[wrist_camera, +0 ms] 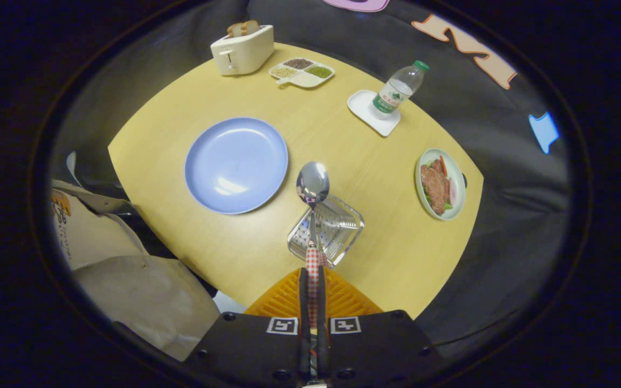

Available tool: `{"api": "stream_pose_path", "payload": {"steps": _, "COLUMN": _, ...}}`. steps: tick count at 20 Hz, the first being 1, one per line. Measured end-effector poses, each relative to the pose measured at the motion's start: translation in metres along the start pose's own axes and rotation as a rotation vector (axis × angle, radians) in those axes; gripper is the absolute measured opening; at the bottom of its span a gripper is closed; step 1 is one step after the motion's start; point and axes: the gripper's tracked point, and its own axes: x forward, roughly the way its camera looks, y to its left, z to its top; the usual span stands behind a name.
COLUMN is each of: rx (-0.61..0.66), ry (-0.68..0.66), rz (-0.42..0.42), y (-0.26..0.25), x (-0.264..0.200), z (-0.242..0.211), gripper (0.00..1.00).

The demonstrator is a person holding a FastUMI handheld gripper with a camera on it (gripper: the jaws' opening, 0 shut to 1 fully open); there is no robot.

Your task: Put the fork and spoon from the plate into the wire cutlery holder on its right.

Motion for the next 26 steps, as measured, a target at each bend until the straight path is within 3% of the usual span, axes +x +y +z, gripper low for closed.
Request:
{"api": "stream_pose_path", "payload": {"steps": 13, "rx": -0.148, "ry": 0.265, "rz": 0.008, "y": -0.039, "x": 0.005, "z": -0.042, "gripper": 0.08}}
{"api": "stream_pose_path", "payload": {"steps": 20, "rx": -0.267, "ry": 0.375, "rz": 0.007, "y": -0.043, "x": 0.017, "z": -0.033, "gripper": 0.08}}
{"api": "stream_pose_path", "payload": {"steps": 26, "rx": -0.297, "ry": 0.420, "rz": 0.018, "y": -0.035, "x": 0.025, "z": -0.025, "gripper": 0.11}}
